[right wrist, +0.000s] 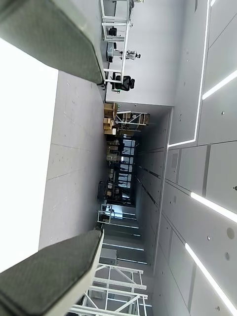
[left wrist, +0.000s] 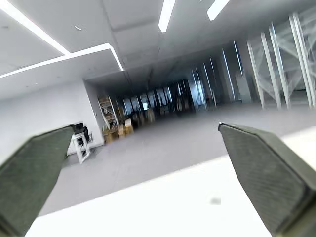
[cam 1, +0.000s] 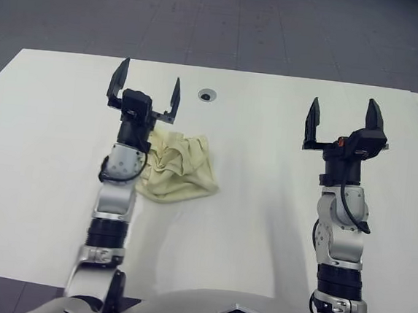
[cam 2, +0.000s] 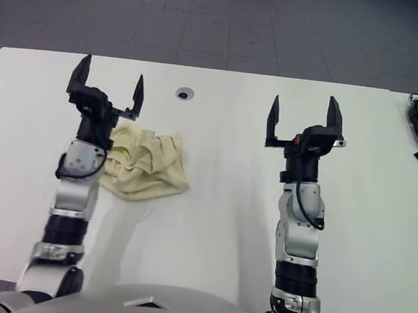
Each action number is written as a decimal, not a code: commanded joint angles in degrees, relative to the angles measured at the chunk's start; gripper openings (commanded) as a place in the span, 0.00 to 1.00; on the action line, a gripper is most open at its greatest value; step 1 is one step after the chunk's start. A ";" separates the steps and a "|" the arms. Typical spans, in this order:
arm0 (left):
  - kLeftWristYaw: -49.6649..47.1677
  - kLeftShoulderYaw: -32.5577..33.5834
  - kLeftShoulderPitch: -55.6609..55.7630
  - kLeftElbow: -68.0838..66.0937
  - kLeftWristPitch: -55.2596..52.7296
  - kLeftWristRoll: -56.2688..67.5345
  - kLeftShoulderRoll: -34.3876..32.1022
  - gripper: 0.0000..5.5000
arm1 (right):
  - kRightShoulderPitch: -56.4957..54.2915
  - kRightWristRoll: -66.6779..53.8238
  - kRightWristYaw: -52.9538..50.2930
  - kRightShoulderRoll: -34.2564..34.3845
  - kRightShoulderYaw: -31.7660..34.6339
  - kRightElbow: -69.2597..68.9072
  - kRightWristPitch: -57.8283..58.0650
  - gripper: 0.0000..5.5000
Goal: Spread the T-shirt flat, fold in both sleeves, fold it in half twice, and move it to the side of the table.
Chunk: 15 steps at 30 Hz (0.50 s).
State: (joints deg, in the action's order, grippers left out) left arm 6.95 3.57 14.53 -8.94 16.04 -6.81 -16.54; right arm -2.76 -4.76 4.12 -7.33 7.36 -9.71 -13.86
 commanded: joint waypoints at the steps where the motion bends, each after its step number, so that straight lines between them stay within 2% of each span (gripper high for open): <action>1: 3.17 0.13 0.76 -10.38 -1.65 -4.43 -9.22 0.98 | 0.99 -0.42 -0.54 0.52 0.43 -1.48 0.94 0.98; 8: -0.80 -3.07 1.74 -22.84 1.71 -13.15 -17.24 0.98 | 0.79 -0.57 -0.14 0.57 0.09 -0.55 0.89 0.98; 15: -3.93 -8.70 1.53 -27.33 3.16 -20.93 -20.77 0.98 | 1.39 -0.49 -0.20 0.90 -0.22 -1.25 1.22 0.98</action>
State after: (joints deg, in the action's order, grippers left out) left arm 3.41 -2.95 15.82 -35.48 18.36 -25.43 -36.07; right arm -1.98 -4.79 3.93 -6.86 7.23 -10.23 -13.35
